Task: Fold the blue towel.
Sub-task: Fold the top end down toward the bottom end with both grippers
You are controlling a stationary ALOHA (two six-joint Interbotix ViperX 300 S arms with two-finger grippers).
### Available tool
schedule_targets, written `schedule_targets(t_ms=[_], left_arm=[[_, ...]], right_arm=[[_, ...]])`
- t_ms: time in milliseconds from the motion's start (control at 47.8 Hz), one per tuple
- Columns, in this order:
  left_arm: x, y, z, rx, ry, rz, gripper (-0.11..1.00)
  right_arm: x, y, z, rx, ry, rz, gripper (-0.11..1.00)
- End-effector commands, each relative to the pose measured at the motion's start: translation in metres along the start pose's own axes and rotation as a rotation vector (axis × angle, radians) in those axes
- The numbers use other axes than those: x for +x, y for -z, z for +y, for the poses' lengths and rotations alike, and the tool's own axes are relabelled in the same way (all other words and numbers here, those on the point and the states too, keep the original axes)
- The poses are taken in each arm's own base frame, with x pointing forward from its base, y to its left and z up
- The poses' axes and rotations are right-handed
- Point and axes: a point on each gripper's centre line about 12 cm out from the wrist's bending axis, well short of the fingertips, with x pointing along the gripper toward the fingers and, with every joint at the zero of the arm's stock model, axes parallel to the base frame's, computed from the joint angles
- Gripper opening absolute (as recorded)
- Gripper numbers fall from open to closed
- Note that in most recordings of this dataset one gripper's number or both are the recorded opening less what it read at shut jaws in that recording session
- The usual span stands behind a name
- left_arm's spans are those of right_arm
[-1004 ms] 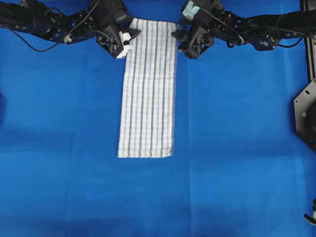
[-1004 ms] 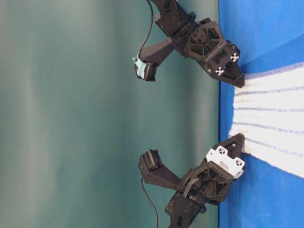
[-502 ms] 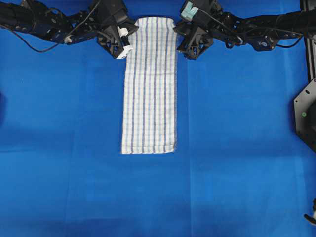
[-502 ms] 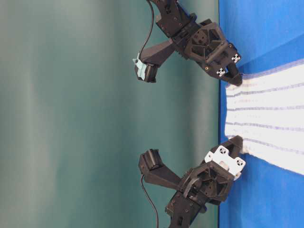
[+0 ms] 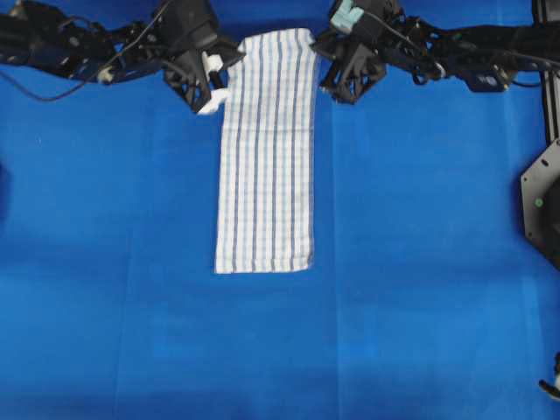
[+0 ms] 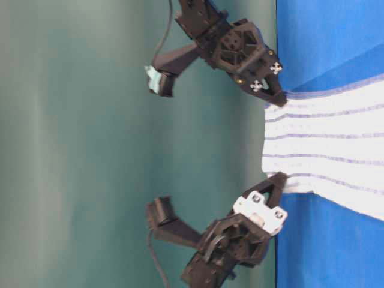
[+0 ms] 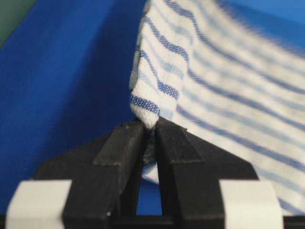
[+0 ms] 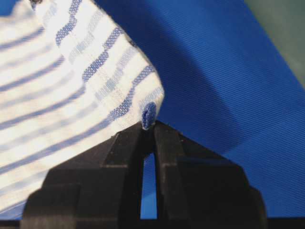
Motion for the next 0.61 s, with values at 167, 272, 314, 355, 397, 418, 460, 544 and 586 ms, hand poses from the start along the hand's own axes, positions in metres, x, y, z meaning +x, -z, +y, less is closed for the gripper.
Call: schedule_targets(t_ms=[167, 272, 314, 355, 397, 418, 460, 544, 586], left_arm=[[-0.046, -0.027, -0.039, 0.048, 0.09, -0.089, 0.05], [-0.057, -0.024, -0.058, 0.064, 0.135, -0.092, 0.05], [-0.06, -0.022, -0.066, 0.071, 0.154, -0.09, 0.05], [-0.063, -0.019, -0.074, 0.077, 0.174, -0.086, 0.05], [-0.065, -0.017, -0.082, 0.083, 0.194, -0.083, 0.05], [-0.067, -0.016, -0.086, 0.086, 0.205, -0.082, 0.05], [-0.069, -0.014, -0.094, 0.085, 0.224, -0.077, 0.05], [-0.074, -0.01, -0.113, 0.091, 0.272, -0.071, 0.05], [-0.077, -0.009, -0.121, 0.092, 0.292, -0.069, 0.05]], right_arm=[[-0.036, -0.012, 0.04, -0.018, -0.092, -0.062, 0.06], [-0.047, -0.005, 0.058, -0.02, -0.133, -0.057, 0.06], [-0.053, 0.0, 0.068, -0.022, -0.156, -0.049, 0.06], [-0.058, 0.004, 0.075, -0.024, -0.174, -0.048, 0.06], [-0.061, 0.008, 0.081, -0.025, -0.19, -0.04, 0.06], [-0.063, 0.011, 0.085, -0.024, -0.197, -0.037, 0.06], [-0.066, 0.015, 0.091, -0.025, -0.213, -0.029, 0.06], [-0.071, 0.022, 0.102, -0.02, -0.237, -0.014, 0.06], [-0.073, 0.026, 0.108, -0.023, -0.251, -0.005, 0.06]])
